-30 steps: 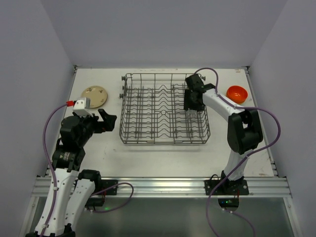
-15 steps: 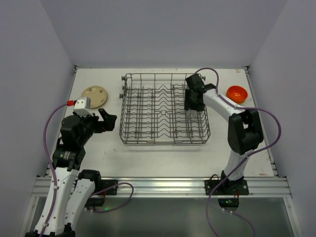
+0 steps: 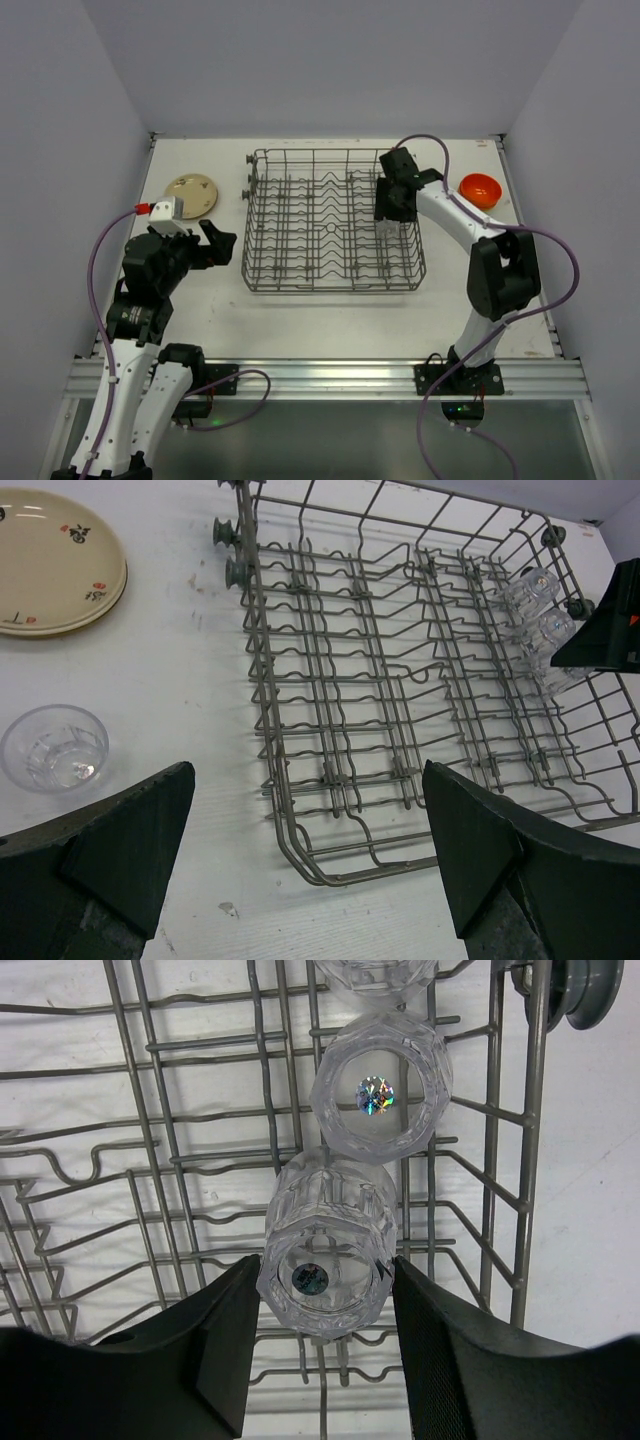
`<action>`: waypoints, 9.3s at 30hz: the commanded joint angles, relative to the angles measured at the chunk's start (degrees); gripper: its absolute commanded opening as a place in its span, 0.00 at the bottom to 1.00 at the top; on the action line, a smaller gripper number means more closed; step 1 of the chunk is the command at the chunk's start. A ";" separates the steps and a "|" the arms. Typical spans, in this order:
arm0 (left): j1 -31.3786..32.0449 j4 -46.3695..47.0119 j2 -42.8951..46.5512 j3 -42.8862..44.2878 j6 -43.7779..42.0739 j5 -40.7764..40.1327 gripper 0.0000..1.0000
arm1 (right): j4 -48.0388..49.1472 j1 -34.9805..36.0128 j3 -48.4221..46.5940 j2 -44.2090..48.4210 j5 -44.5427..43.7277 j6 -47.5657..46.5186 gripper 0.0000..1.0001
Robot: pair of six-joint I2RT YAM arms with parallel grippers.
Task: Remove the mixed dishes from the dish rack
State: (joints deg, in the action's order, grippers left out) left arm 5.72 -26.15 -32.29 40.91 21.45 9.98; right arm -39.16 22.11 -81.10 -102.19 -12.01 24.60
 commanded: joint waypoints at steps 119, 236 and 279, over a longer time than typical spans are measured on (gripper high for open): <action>-28.48 -15.07 -67.63 31.60 1.49 -10.24 0.00 | 16.48 -2.42 22.57 46.12 33.81 -1.92 0.99; 1.40 0.40 0.74 1.72 -2.73 6.28 1.00 | -7.78 -1.63 -19.71 -15.32 -9.26 -8.08 0.46; 1.40 0.49 0.92 2.07 -2.73 6.63 1.00 | -9.80 -0.75 -16.82 1.64 5.14 -5.88 0.33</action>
State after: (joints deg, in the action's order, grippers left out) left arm 6.83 -27.83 -31.66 42.57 18.46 15.25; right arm -49.74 21.06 -98.41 -105.93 -12.27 17.98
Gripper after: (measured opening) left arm 0.997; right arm 0.546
